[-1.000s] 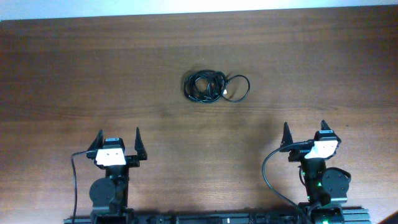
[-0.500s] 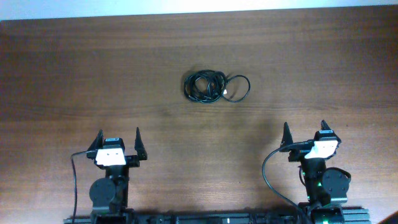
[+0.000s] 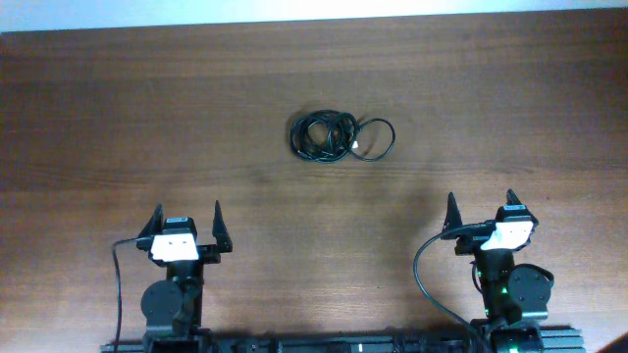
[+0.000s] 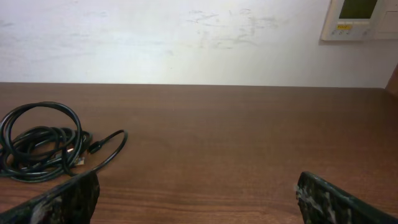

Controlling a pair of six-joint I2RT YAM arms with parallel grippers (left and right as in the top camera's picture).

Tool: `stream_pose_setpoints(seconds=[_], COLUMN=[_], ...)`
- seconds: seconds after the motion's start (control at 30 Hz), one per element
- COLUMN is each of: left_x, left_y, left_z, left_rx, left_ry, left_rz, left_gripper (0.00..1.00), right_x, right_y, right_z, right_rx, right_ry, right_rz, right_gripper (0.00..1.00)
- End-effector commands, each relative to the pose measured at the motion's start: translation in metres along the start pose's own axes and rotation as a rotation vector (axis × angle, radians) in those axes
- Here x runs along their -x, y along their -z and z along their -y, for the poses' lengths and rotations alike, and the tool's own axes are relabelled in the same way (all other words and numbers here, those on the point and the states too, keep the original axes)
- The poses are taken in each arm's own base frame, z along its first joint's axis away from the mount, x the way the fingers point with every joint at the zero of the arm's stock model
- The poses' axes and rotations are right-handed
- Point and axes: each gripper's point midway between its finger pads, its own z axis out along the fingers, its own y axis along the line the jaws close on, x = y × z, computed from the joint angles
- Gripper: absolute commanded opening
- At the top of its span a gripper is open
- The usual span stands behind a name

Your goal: Untangle cables

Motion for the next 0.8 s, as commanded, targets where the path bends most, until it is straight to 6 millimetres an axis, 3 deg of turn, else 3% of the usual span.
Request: stream_pose_setpoints(seconds=[0.0,0.33,0.37,0.43,0.5,0.53,0.57,0.67,0.77], left_x=[-0.001,-0.001,0.0,0.006,0.036,0.048,0.057,0.124,0.165], left_y=[0.0,0.0,0.0,0.006,0.017,0.021,0.023,0.053,0.075], left_z=[0.0,0.0,0.005,0.043,0.068,0.071,0.071,0.071,0.069], left_rx=[-0.004,-0.004,-0.03,-0.255,-0.416,-0.44,-0.442,-0.457,-0.445], left_ry=[-0.015,-0.015,-0.003,0.089,0.067,0.055,0.048,-0.014,-0.064], left_rz=[0.0,0.0,0.004,0.022,0.143,0.194,0.235,0.538,0.662], left_gripper=[0.99,0.99,0.99,0.99,0.99,0.99,0.99,0.99,0.99], right_x=[-0.003,-0.003,-0.003,-0.003,-0.003,-0.003,-0.003,-0.003,-0.003], right_y=[0.0,0.0,0.0,0.0,0.0,0.0,0.0,0.0,0.0], right_z=[0.001,0.001,0.001,0.001,0.001,0.001,0.001,0.001,0.001], right_rx=[-0.008,-0.008,-0.007,-0.007,-0.008,-0.008,-0.007,-0.008,-0.007], right_ry=[-0.001,-0.001,-0.001,-0.001,-0.001,-0.001,-0.001,-0.001,-0.001], right_rz=[-0.005,-0.005,-0.005,-0.005,-0.005,-0.005,-0.005,-0.005,-0.005], right_gripper=[0.99,0.98,0.98,0.98,0.98,0.98,0.98,0.98,0.98])
